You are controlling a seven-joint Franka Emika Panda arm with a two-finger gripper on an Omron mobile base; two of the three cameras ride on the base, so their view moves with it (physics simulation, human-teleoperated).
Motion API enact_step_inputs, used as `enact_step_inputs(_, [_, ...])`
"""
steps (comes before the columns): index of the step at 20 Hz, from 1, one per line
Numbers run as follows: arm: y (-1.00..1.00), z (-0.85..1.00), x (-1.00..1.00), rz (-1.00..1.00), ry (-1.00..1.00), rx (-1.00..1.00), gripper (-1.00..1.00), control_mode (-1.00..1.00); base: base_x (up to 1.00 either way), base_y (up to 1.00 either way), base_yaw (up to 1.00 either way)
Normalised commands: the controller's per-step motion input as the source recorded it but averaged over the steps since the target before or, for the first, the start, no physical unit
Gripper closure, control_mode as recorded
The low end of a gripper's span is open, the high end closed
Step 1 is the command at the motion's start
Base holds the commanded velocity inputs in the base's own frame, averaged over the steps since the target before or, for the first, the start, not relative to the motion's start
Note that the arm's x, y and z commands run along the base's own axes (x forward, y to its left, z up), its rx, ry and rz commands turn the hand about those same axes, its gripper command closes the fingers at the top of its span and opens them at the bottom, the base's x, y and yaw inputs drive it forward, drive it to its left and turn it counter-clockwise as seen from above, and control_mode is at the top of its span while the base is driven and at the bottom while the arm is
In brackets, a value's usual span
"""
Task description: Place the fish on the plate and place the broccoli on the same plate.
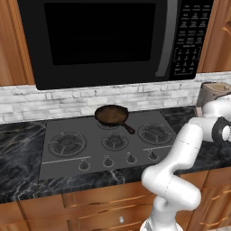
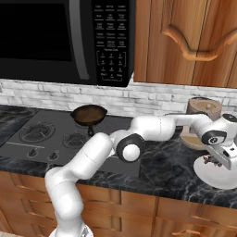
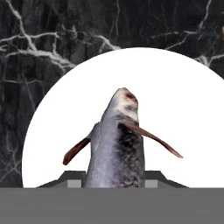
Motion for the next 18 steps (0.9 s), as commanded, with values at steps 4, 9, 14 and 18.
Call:
enact_step_inputs(4, [0.06, -0.34, 0.00, -0.02, 0.13, 0.00, 1.00, -1.00, 0.00, 0.00, 0.00])
enact_step_inputs(9, [0.01, -0.32, 0.00, -0.02, 0.06, 0.00, 1.00, -1.00, 0.00, 0.00, 0.00])
enact_step_inputs(14, [0.01, -0.05, 0.00, -0.03, 0.00, 0.00, -1.00, -1.00, 0.00, 0.00, 0.00])
enact_step_inputs(18, [0.00, 0.00, 0.00, -0.03, 0.00, 0.00, -1.00, -1.00, 0.00, 0.00, 0.00])
